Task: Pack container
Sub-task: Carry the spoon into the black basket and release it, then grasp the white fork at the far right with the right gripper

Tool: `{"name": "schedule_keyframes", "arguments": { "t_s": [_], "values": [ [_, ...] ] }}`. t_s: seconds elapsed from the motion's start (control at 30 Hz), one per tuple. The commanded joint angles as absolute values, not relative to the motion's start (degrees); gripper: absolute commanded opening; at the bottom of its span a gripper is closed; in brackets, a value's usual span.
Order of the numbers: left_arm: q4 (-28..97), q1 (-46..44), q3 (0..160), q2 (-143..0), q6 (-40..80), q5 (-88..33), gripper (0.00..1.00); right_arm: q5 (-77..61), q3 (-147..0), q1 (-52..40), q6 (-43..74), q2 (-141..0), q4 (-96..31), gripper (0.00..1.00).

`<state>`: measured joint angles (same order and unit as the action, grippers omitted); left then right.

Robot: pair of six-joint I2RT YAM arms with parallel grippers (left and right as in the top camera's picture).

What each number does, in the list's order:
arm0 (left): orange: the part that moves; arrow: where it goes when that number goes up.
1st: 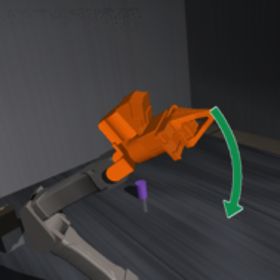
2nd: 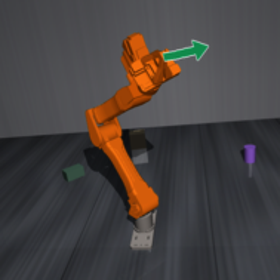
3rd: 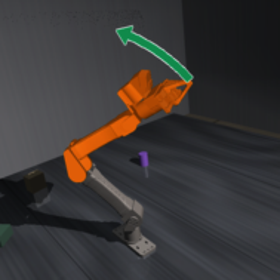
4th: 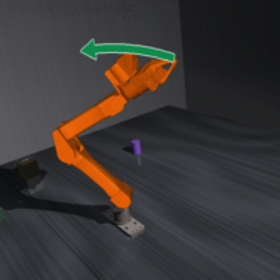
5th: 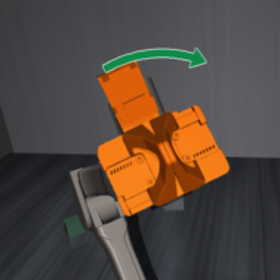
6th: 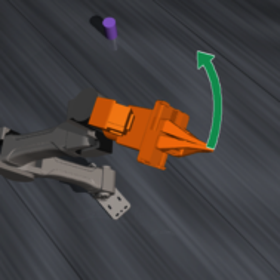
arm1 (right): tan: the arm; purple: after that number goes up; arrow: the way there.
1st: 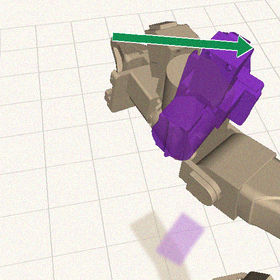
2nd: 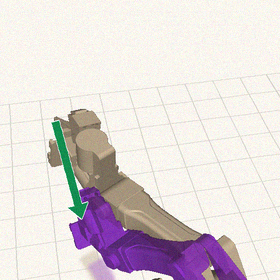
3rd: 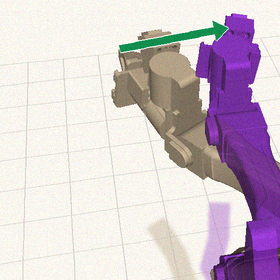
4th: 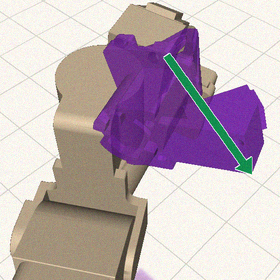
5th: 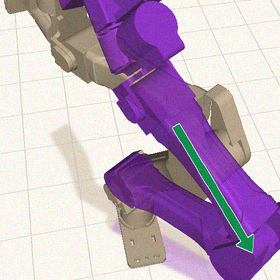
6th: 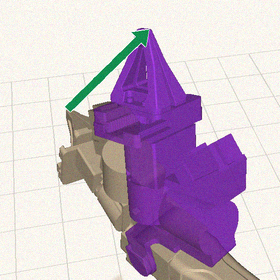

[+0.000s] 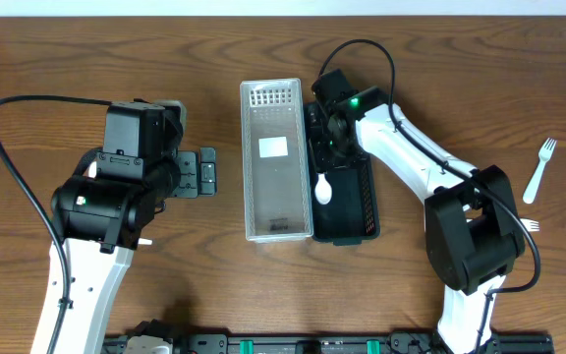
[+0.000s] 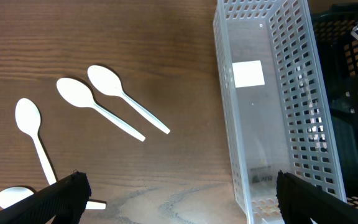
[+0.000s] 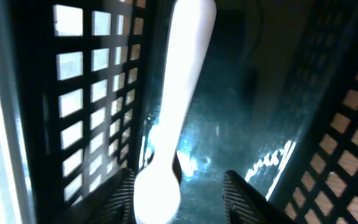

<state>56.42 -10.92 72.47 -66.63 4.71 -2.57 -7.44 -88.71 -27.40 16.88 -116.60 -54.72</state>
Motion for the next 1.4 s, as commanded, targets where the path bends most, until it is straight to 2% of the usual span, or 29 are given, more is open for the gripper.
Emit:
{"name": "schedule_keyframes", "arguments": {
  "t_s": [0.0,0.17,0.3,0.47,0.77,1.07,1.37],
  "values": [
    [56.53,-10.68,73.36,-66.65,5.02,-1.89,0.98,-5.78,-91.74,-25.5,14.48,-113.65,-56.38,0.52],
    [56.55,-10.68,73.36,-66.65,5.02,-1.89,0.98,0.16,-98.61,-19.59,15.03,-107.2,-61.54,0.49],
    [56.71,-10.68,73.36,-66.65,5.02,-1.89,0.98,5.02,-101.14,-10.85,17.02,-100.03,-62.63,0.5],
    [56.93,-10.68,73.36,-66.65,5.02,-1.89,0.98,5.15,-101.12,3.14,17.32,-96.99,-65.49,0.57],
    [57.04,-10.68,73.36,-66.65,5.02,-1.89,0.98,4.93,-96.09,24.03,12.73,-104.97,-63.46,0.68],
    [58.0,-10.68,73.36,-66.67,5.02,-1.89,0.98,4.43,-96.07,32.6,11.64,-115.52,-61.49,0.72],
    [58.24,-10.68,73.36,-66.65,5.02,-1.89,0.98,3.51,-96.07,33.56,10.37,-122.67,-57.71,0.74]
  ]
}}
